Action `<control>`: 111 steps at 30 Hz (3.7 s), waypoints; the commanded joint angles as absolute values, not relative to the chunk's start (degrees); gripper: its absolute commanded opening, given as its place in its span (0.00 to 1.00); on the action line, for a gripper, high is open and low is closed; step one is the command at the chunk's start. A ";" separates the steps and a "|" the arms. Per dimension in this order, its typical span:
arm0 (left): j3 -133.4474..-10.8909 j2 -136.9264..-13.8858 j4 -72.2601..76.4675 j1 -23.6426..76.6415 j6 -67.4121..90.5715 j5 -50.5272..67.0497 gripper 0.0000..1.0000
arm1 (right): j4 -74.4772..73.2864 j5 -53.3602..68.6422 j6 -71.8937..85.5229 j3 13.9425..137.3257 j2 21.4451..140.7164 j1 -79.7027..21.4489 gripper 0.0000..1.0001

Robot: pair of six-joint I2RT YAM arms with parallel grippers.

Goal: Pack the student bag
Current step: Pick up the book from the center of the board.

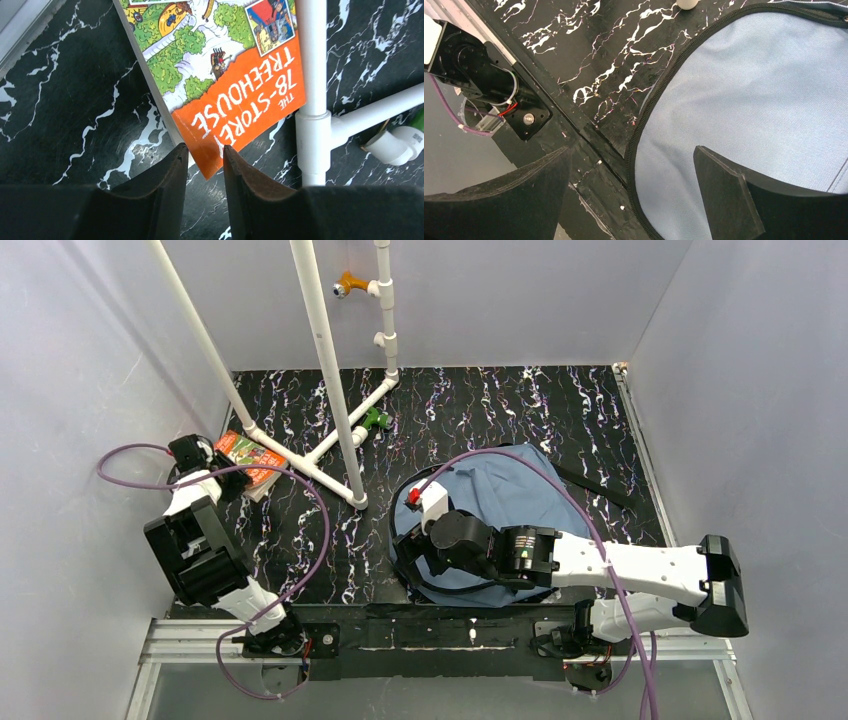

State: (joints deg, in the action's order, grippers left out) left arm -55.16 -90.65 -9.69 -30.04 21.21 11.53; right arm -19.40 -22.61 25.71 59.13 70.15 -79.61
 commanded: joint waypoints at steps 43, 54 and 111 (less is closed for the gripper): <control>-48.69 -45.07 -45.25 -15.99 31.06 4.18 0.00 | 6.60 -14.08 -2.19 58.07 78.25 -79.85 0.98; -47.64 -34.55 -49.01 -14.58 34.82 24.24 0.00 | 34.48 -13.32 -10.79 51.01 86.95 -80.60 0.98; -52.33 -36.48 -38.78 -12.83 39.17 38.92 0.79 | -5.98 -47.36 10.46 60.54 69.29 -74.49 0.01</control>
